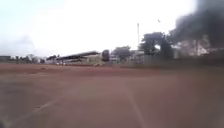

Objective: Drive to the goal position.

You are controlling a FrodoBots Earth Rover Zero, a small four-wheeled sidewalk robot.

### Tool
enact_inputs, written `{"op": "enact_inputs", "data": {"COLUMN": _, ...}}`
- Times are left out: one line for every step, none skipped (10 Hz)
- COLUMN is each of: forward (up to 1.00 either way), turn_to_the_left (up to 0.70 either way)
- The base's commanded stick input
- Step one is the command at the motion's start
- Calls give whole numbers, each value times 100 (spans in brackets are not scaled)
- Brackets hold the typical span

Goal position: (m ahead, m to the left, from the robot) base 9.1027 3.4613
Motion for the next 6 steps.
{"op": "enact_inputs", "data": {"forward": 70, "turn_to_the_left": 0}}
{"op": "enact_inputs", "data": {"forward": 70, "turn_to_the_left": 0}}
{"op": "enact_inputs", "data": {"forward": 70, "turn_to_the_left": 0}}
{"op": "enact_inputs", "data": {"forward": 70, "turn_to_the_left": 0}}
{"op": "enact_inputs", "data": {"forward": 70, "turn_to_the_left": 0}}
{"op": "enact_inputs", "data": {"forward": 70, "turn_to_the_left": 0}}
